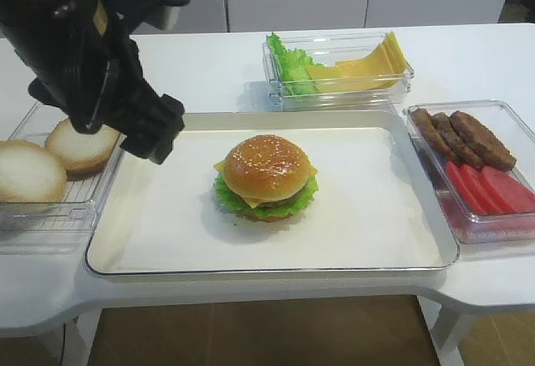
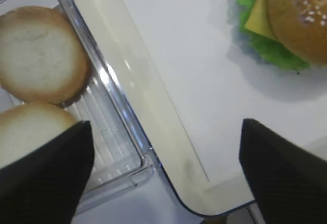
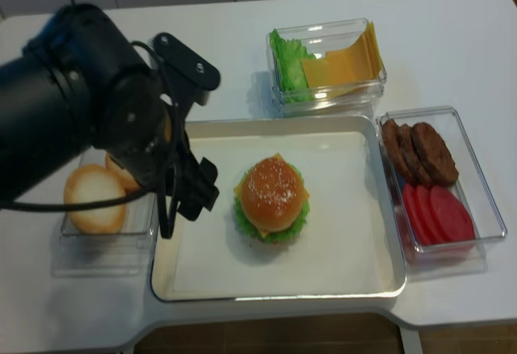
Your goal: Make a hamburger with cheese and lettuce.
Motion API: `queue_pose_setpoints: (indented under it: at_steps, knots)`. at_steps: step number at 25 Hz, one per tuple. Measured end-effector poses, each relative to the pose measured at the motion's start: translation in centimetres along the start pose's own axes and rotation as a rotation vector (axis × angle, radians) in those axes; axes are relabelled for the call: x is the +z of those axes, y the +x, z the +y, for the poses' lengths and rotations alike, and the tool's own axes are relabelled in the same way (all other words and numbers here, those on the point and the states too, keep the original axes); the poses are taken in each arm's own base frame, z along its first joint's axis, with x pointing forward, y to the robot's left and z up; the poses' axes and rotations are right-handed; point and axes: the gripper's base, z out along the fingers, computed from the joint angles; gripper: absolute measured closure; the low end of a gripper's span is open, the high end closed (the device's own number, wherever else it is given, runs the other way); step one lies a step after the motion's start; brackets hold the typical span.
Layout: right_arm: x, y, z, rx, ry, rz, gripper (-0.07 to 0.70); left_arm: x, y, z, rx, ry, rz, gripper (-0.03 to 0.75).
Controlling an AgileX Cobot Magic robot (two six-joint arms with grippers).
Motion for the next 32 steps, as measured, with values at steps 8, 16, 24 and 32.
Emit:
queue_pose_setpoints:
  at_steps: [8,16,24,32]
  knots:
    - [0.0,0.0,0.0,0.0,0.0,0.0,0.181,0.4,0.8,4.3,-0.115,-0.034,0.065,0.057]
    - [0.0,0.0,0.0,0.0,0.0,0.0,0.181,1.4,4.4,8.1,-0.267,-0.001,0.158,0.069]
    - [0.0,0.0,0.0,0.0,0.0,0.0,0.181,0.2,9.5,10.6,-0.401,-0.045,0.154,0.079]
    - [0.0,0.0,0.0,0.0,0.0,0.0,0.181,-3.7,13.1,9.9,-0.457,-0.055,0.063,0.083]
